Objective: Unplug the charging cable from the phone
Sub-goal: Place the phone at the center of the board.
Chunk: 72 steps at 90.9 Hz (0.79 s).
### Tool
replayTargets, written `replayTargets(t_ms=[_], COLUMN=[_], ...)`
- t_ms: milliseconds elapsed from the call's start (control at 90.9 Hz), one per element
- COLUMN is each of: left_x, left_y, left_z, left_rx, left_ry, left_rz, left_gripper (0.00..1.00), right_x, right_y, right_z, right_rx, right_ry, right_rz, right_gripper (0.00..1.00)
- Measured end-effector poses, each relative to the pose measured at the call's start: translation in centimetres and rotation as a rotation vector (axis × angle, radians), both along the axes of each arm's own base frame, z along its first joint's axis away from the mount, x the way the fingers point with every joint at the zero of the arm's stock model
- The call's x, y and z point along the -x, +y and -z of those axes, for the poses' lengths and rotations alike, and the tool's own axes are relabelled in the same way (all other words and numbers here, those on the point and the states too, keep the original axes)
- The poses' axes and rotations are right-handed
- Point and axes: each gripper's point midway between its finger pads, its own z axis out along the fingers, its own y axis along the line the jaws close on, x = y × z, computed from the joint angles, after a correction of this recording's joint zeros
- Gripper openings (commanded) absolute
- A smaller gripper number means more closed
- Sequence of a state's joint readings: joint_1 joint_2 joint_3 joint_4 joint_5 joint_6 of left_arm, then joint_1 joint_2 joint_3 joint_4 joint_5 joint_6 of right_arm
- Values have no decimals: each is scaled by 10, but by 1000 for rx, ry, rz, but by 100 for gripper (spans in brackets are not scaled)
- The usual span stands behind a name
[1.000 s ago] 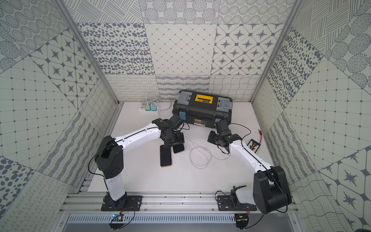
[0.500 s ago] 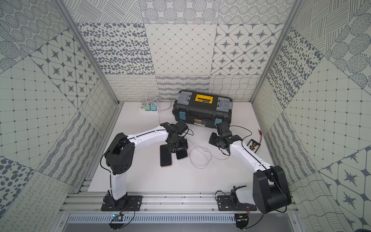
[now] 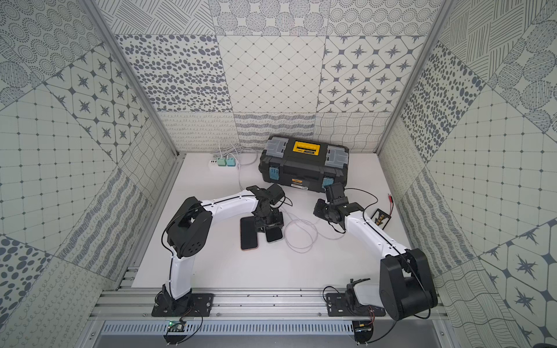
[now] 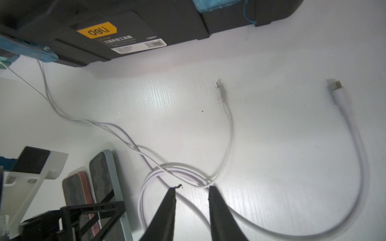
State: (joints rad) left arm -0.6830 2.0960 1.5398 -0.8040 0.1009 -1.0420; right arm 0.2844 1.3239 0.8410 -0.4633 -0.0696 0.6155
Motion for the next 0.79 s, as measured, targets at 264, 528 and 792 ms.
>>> replayTargets(t_ms=[264,528,792], left_x=[-3,-1,1], left_y=[-2,0,4], left_z=[0,2,6], left_rx=[-1,-12,-39], left_ry=[-5,-1,8], left_rz=[18,39,56], left_gripper=[0,0,0], right_x=[1,1,3], right_y=[1,1,0], right_z=[0,1,4], right_rx=[-7,-6,-5], right_ry=[3,5,14], right_rz=[-3,-2,1], right_gripper=[50,51,58])
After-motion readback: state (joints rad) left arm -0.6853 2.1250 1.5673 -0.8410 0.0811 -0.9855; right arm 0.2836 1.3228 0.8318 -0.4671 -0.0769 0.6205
